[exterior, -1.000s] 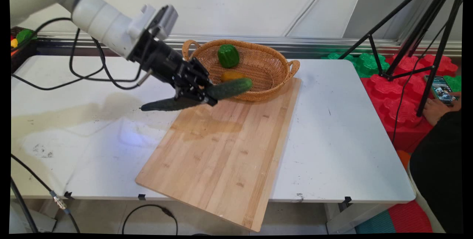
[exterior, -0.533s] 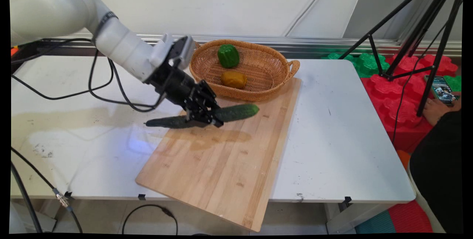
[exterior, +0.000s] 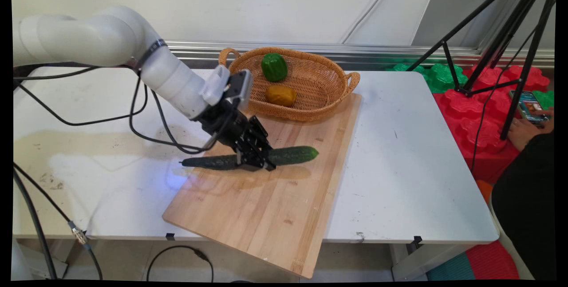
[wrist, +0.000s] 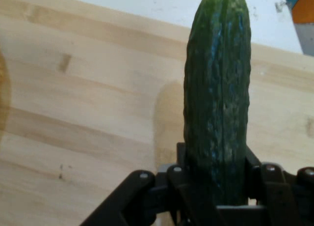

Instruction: Place the picked object on the cutting board

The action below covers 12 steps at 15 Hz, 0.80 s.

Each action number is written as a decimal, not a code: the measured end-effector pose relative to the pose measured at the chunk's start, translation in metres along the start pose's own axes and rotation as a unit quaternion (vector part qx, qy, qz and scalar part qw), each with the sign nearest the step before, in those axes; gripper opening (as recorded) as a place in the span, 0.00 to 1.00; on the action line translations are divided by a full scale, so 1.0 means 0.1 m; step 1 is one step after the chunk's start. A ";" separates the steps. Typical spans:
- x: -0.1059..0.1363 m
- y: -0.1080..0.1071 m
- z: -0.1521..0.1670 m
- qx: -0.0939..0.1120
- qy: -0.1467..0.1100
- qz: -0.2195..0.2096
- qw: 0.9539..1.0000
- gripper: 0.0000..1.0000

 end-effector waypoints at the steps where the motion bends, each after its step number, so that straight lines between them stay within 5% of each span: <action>1: 0.00 0.01 0.07 0.000 -0.006 -0.002 1.000 0.00; 10: -0.06 0.04 0.49 0.004 -0.047 -0.014 0.999 0.00; 11: -0.06 0.04 0.51 0.004 -0.048 -0.015 0.999 1.00; 12: -0.06 0.04 0.53 0.004 -0.049 -0.016 0.999 1.00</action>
